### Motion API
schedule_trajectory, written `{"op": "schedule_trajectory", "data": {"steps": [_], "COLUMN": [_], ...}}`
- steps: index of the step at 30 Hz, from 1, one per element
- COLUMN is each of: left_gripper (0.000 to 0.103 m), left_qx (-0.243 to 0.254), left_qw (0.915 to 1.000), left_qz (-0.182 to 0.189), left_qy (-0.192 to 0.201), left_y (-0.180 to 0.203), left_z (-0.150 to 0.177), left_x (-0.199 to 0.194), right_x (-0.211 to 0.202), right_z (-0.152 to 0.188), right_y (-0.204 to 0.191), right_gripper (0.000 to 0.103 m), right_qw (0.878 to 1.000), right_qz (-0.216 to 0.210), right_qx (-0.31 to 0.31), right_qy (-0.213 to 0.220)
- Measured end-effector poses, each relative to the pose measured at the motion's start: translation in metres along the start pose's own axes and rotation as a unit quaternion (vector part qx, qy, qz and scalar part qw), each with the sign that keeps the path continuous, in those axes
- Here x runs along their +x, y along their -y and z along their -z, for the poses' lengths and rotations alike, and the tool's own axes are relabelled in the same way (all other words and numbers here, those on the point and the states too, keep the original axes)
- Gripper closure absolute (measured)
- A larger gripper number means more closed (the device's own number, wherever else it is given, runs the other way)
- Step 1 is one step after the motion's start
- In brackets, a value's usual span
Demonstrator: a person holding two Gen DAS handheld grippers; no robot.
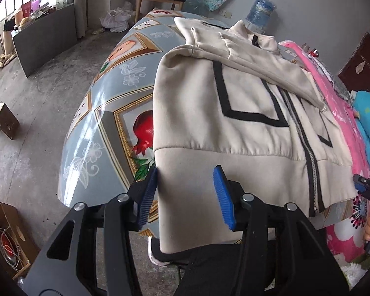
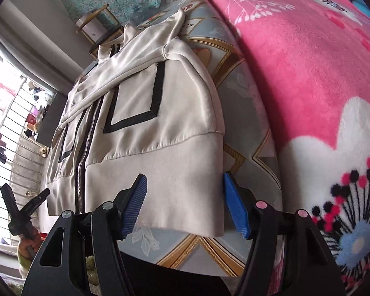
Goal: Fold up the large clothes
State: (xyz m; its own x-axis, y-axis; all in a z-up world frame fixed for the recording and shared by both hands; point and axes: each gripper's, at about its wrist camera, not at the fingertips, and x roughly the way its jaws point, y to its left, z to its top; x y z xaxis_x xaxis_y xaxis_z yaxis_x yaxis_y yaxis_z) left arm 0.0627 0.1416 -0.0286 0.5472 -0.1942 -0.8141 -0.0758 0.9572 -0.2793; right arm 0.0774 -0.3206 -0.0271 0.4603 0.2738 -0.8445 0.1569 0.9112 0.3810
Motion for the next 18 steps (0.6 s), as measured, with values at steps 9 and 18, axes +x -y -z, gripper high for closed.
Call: {"op": "schedule_trajectory", "data": {"steps": [9, 18], "left_gripper": [0.073, 0.077], "left_qx": [-0.020, -0.017], "left_qw": [0.9995, 0.9990], "left_qz": [0.024, 0.027], "left_qy": [-0.006, -0.030], "left_y": [-0.012, -0.009], "left_z": [-0.010, 0.012], "left_x": [0.007, 0.006], "right_x": [0.008, 0.014], "right_z": [-0.007, 0.010], "right_y": [0.004, 0.007], "right_gripper": [0.049, 0.078], "right_qw": [0.999, 0.998], "right_qz": [-0.028, -0.041], "right_qx": [0.025, 0.042], "right_qy": [-0.005, -0.013]}}
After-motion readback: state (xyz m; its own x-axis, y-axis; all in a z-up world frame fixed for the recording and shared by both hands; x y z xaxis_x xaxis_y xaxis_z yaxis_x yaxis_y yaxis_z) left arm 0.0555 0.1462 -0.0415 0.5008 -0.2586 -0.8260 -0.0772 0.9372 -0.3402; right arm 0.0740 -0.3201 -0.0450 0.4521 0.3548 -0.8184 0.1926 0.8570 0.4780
